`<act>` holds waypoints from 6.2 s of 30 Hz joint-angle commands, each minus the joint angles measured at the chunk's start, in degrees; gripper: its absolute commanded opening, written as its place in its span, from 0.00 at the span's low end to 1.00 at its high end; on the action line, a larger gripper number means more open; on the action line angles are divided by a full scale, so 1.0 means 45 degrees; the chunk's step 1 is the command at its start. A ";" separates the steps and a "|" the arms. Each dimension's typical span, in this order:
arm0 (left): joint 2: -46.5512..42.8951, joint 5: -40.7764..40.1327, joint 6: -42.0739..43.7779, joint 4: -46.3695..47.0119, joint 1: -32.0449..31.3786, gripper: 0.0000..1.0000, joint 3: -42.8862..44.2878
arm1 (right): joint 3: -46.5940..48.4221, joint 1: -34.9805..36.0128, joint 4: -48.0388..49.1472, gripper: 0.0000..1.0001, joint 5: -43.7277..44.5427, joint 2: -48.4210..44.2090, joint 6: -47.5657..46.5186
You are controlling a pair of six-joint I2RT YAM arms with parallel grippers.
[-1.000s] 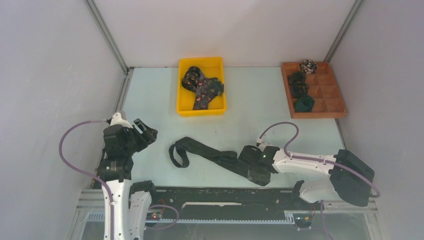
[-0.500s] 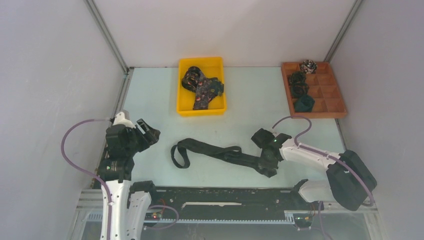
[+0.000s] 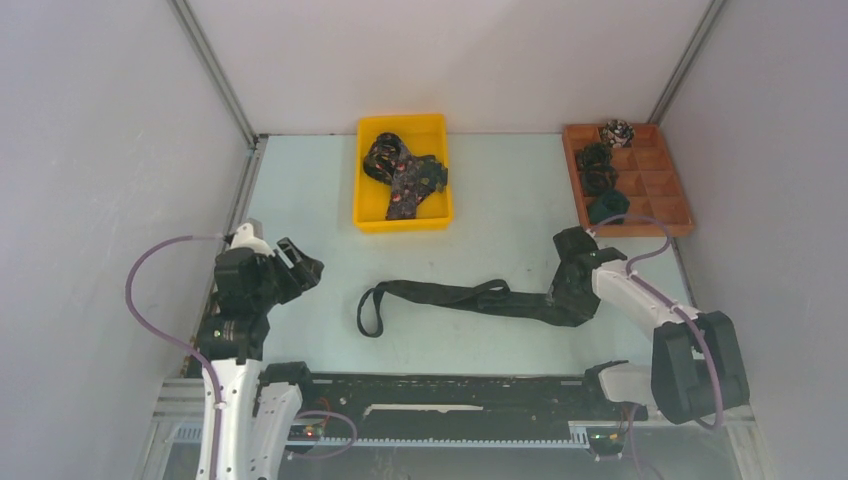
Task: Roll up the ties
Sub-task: Flatten out the tie at the center of the board.
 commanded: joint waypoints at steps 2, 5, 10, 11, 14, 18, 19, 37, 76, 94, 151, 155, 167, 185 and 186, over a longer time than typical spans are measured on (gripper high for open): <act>0.0240 0.0345 0.0355 0.0288 -0.0205 0.72 -0.0093 | 0.1396 -0.0190 -0.0384 0.67 0.0644 -0.0340 -0.1047; 0.0447 0.0447 0.0391 0.0289 -0.0379 0.70 -0.0094 | 0.1472 -0.0071 -0.0652 0.71 0.0750 -0.1435 -0.0808; 0.0840 0.0486 0.0192 0.0153 -0.1250 0.66 -0.0017 | 0.0901 0.0707 0.0134 0.69 -0.0056 -0.3357 0.0010; 0.1005 0.0425 0.0069 0.0090 -0.1605 0.65 -0.0016 | 0.0654 0.0811 0.0565 0.67 -0.0466 -0.3608 0.0194; 0.1552 -0.0055 -0.0454 -0.0021 -0.3105 0.62 -0.0029 | -0.0204 0.0847 0.1634 0.60 -0.1324 -0.3927 0.0620; 0.2215 -0.1413 -0.1241 -0.0148 -0.5068 0.61 -0.0168 | -0.0547 0.0711 0.2602 0.55 -0.1885 -0.3220 0.0456; 0.2393 -0.1662 -0.1418 -0.0148 -0.5474 0.62 -0.0265 | -0.0567 0.0643 0.2814 0.55 -0.2056 -0.2991 0.0389; 0.8280 -0.3828 -0.0313 0.0445 -0.7595 0.58 0.1126 | -0.1392 -0.1552 0.5083 0.46 -0.4639 -0.0689 -0.0662; 0.4527 -1.0937 -0.1134 -0.0699 -0.4356 0.11 0.1224 | -0.2162 -0.2656 0.5825 0.00 -0.5402 -0.0327 -0.0574; 0.1337 -0.9048 -0.2008 0.2397 -0.4167 0.78 -0.1084 | -0.2243 -0.3711 0.5052 0.00 -0.5073 -0.2676 -0.1014; -0.0522 -0.5893 0.1631 0.0820 -0.4191 0.79 -0.0287 | 0.0943 -0.1518 0.1820 0.25 -0.1613 0.0704 -0.2619; -0.0518 -0.5885 0.1634 0.0813 -0.4186 0.79 -0.0289 | 0.0945 -0.1521 0.2011 0.26 -0.1638 0.1285 -0.2677; -0.0498 -0.5889 0.1612 0.0819 -0.4196 0.79 -0.0292 | 0.0848 -0.1299 0.2291 0.20 -0.1753 0.1786 -0.2769; -0.0595 -0.5816 0.1631 0.0858 -0.4187 0.79 -0.0328 | 0.1037 -0.1065 0.0991 0.07 -0.1427 0.0663 -0.2745; -0.0595 -0.5814 0.1631 0.0859 -0.4186 0.79 -0.0328 | 0.1042 -0.1046 0.0967 0.10 -0.1487 0.0593 -0.2761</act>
